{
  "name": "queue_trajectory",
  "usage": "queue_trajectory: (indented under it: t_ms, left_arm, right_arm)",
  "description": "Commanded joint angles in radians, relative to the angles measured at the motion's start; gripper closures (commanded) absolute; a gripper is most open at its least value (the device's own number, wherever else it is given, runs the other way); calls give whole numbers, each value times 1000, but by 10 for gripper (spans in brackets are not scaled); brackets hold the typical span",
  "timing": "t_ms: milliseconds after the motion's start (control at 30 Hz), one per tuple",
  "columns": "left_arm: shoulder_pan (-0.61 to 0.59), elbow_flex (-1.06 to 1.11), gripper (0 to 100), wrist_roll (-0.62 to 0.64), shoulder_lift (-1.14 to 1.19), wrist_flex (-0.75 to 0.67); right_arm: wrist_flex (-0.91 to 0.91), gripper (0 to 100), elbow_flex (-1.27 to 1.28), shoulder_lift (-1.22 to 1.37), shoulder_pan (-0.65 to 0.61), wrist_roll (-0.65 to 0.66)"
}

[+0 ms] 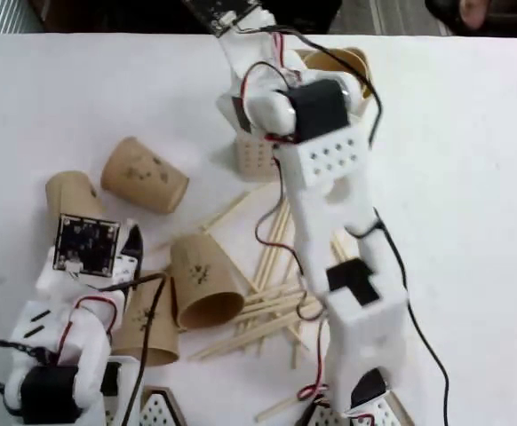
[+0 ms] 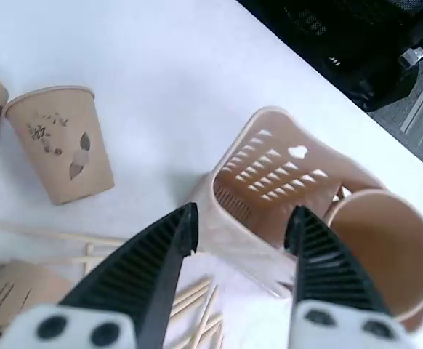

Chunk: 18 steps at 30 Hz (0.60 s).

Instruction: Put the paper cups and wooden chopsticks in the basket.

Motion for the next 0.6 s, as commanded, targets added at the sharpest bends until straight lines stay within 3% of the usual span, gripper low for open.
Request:
queue_trajectory:
  t_ms: [0, 333, 567]
  left_arm:
    - [10, -123, 812, -72, 16, 58]
    - [-1, -272, 813, -242, 18, 247]
    - [-162, -273, 812, -261, 18, 255]
  right_arm:
    - [7, 795, 201, -203, -30, -3]
    - [4, 794, 954, -688, -101, -2]
    - [-82, 794, 1471, -1040, -295, 0]
